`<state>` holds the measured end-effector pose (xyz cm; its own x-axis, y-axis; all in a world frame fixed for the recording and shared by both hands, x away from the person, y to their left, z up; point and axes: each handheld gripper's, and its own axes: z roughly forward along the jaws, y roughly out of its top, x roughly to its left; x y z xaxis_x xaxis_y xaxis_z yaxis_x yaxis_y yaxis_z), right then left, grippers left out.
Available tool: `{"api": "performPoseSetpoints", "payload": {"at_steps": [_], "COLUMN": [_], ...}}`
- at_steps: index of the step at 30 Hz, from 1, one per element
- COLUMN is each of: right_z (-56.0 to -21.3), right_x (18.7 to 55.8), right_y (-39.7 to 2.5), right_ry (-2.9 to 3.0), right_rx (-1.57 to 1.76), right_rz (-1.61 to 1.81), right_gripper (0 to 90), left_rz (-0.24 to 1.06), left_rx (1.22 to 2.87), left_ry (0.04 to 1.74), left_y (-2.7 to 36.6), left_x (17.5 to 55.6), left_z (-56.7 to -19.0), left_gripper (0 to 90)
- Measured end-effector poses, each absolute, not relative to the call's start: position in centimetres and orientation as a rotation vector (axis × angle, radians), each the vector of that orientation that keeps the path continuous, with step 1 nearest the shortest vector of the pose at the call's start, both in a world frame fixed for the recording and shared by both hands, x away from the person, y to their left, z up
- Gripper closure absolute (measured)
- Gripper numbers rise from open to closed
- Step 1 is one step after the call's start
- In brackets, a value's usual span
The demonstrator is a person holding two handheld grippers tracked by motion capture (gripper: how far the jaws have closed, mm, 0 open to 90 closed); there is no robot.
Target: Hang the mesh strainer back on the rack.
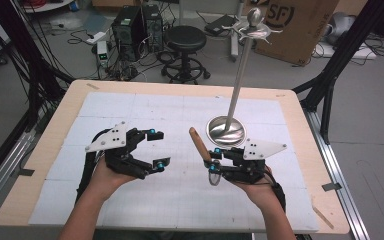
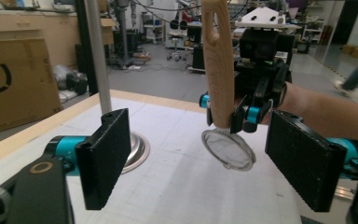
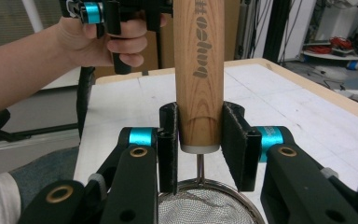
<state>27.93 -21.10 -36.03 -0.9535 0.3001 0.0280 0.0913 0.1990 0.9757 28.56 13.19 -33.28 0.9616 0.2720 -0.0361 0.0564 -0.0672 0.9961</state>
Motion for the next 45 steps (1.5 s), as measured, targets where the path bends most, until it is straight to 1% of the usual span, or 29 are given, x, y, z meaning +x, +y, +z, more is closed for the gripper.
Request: {"api": "performPoseSetpoints", "payload": {"at_steps": [10, 19, 20, 22, 23, 24, 25, 26, 32, 37, 45], "right_z": [-35.7, -35.8, -35.8, -35.8, -35.8, -35.8, -35.7, -35.7, -35.7, -35.7, -35.8], "right_x": [27.7, 27.7, 27.7, 27.8, 27.7, 27.7, 27.8, 27.8, 27.7, 27.6, 27.6], "right_y": [-19.9, -18.8, -18.7, -18.6, -18.5, -18.5, -18.4, -18.4, -18.3, -18.2, -17.8], "right_ry": [2.306, 2.325, 2.332, 2.331, 2.336, 2.336, 2.329, 2.324, 2.320, 2.319, 2.322], "right_rx": [0.327, 0.281, 0.275, 0.271, 0.271, 0.271, 0.270, 0.266, 0.257, 0.234, 0.230], "right_rz": [1.893, 1.907, 1.908, 1.908, 1.913, 1.913, 1.922, 1.927, 1.949, 1.960, 1.958], "right_gripper": [68.4, 68.4, 68.4, 68.4, 68.3, 68.3, 68.4, 68.4, 68.4, 68.4, 68.3], "left_rz": [0.122, 0.101, 0.098, 0.098, 0.098, 0.092, 0.082, 0.079, 0.093, 0.125, 0.129], "left_rx": [1.620, 1.617, 1.615, 1.615, 1.613, 1.606, 1.599, 1.591, 1.592, 1.588, 1.583], "left_ry": [0.193, 0.166, 0.162, 0.145, 0.137, 0.131, 0.120, 0.109, 0.099, 0.087, 0.074], "left_y": [11.1, 10.0, 9.9, 9.7, 9.6, 9.6, 9.6, 9.6, 9.3, 9.4, 9.0], "left_x": [28.6, 28.6, 28.6, 28.6, 28.5, 28.5, 28.5, 28.5, 28.4, 28.3, 28.3], "left_z": [-32.8, -32.4, -32.4, -32.3, -32.3, -32.3, -32.3, -32.3, -32.3, -32.2, -32.3], "left_gripper": [33.5, 36.2, 38.3, 39.8, 44.2, 44.2, 50.2, 52.3, 56.9, 65.1, 66.7]}}
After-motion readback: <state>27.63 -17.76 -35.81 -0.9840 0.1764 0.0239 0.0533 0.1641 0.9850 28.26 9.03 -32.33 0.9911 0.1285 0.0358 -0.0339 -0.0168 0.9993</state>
